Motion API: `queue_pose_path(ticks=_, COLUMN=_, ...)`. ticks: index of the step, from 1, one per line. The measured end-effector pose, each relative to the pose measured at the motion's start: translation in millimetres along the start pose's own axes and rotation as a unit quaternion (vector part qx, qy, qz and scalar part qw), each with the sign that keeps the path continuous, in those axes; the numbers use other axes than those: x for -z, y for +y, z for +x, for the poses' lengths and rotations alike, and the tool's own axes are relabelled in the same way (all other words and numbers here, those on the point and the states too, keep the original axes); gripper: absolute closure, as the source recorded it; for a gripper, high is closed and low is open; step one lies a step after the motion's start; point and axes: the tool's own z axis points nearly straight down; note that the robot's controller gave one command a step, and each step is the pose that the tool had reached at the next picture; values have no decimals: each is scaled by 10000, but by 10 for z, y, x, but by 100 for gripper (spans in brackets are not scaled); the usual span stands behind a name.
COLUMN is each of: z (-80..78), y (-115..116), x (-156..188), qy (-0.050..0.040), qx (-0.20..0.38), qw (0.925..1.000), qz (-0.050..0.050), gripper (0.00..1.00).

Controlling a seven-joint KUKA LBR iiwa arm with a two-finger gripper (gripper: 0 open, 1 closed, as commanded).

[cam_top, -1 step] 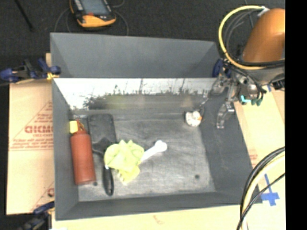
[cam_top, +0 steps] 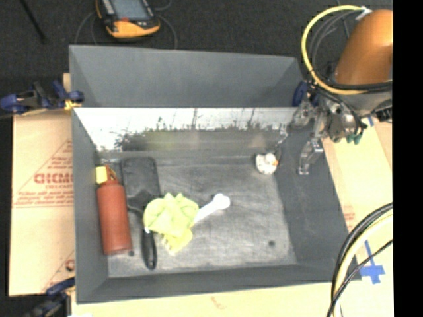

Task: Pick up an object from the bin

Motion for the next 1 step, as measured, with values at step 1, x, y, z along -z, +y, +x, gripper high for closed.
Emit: queue_pose_path(ticks=1, z=-8, y=185, x=-193, qy=-34, qx=-233, qw=9997, qz=12, gripper=0)
